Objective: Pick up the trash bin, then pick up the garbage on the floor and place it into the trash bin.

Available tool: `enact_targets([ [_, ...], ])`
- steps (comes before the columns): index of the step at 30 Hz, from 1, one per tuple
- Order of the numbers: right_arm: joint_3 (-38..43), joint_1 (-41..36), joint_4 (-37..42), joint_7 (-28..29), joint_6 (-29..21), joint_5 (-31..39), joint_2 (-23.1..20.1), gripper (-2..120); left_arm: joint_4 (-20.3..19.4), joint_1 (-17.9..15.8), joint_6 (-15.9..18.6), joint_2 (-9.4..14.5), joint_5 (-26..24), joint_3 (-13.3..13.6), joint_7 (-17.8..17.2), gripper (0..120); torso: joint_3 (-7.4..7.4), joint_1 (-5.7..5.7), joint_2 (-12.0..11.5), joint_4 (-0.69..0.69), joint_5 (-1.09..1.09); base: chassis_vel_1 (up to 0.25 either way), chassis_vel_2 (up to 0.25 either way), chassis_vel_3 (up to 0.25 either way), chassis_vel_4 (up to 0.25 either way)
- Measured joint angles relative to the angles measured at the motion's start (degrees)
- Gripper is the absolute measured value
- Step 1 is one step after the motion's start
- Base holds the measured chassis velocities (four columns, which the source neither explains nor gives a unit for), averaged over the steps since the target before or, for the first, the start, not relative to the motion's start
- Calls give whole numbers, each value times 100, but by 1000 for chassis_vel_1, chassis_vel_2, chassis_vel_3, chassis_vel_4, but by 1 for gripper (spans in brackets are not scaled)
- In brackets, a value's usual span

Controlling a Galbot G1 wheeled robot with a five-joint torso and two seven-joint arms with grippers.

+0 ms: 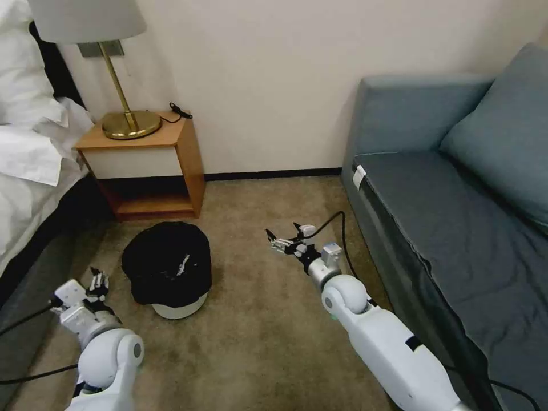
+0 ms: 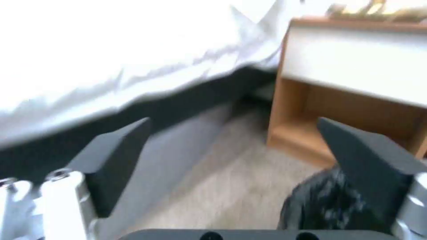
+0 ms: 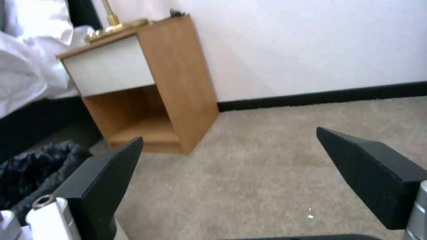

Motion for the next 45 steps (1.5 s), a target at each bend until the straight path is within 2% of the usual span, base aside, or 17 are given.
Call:
enact_targets([
  [2,67,-95,70,-8,54,7,-7,100,-70,65,-119,0,187,25,95,98,0,0,0,0,0,0,0,0,0],
  [5,340,-414,312,-37,272,49,-14,100,-234,306,-597,-1,692,148,608,100,0,0,0,0,1,0,0,0,0],
  [7,378,-451,343,-46,285,57,-14,100,-245,331,-668,-2,735,172,678,100,0,0,0,1,1,0,0,0,0],
  [9,639,-741,566,-120,392,153,-16,100,-294,470,-1078,-11,894,323,1154,100,0,0,0,0,0,0,0,0,0],
  [10,639,-741,566,-120,392,153,-16,100,-294,470,-1078,-11,894,323,1154,100,0,0,0,0,0,0,0,0,0],
  [13,905,-1125,775,-181,587,201,63,100,-319,651,-1672,-77,937,530,1790,100,0,0,0,0,0,0,0,0,0],
  [20,1166,-1691,1040,-223,798,194,355,100,-301,785,-2145,-310,883,797,2165,100,0,0,0,-1,0,0,0,0,0],
  [30,1300,-1991,1139,-246,908,112,582,100,-235,940,-2329,-402,863,872,2485,100,0,0,0,0,-1,0,0,0,0],
  [45,1292,-1975,1138,-250,908,107,581,100,-228,939,-2325,-398,847,860,2486,100,0,0,0,0,-1,0,0,0,0],
])
